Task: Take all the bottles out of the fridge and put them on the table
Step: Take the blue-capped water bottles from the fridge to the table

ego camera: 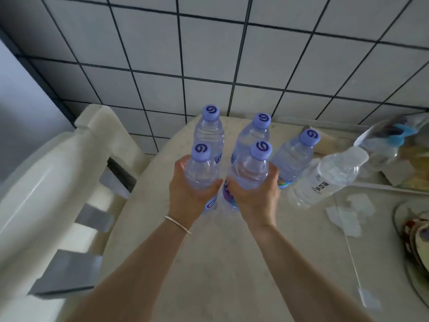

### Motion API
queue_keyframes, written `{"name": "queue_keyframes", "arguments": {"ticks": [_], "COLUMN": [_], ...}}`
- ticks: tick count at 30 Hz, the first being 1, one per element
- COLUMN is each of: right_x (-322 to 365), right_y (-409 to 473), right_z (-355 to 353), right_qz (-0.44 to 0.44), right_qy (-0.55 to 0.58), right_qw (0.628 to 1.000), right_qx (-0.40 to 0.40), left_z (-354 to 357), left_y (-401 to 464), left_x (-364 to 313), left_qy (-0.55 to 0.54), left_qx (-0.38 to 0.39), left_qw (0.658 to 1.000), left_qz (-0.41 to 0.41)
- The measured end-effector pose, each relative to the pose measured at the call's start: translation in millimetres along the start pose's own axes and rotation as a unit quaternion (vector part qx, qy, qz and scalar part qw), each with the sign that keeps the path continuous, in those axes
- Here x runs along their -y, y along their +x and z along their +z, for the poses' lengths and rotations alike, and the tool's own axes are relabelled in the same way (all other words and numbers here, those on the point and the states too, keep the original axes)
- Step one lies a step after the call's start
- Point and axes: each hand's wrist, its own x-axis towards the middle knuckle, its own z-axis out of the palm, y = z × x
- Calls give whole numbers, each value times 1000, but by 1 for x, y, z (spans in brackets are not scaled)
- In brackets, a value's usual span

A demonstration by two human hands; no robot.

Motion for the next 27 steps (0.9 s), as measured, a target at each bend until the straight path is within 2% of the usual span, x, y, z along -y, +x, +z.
{"name": "queue_keyframes", "arguments": {"ticks": [4, 8, 14, 20, 27], "right_x": [-13, -20, -25, -19, 6], "right_y": [6, 6, -2, -7, -56], "right_z": [5, 7, 8, -5, -62], "right_qz": [-5, -8, -29, 8, -24], "right_qy": [-12, -2, -10, 2, -8], "right_qw": [1000, 1000, 999, 999, 1000], "right_qx": [9, -4, -5, 48, 17], "left_z": [6, 7, 8, -4, -29], "left_y": [3, 0, 0, -10, -58], "left_x": [-4, 0, 8, 0, -29], "left_qy": [-53, -35, -25, -64, -15], "left_qx": [1, -6, -2, 23, -70], "left_qw": [999, 999, 1000, 997, 997], "left_qz": [8, 30, 15, 34, 32]}}
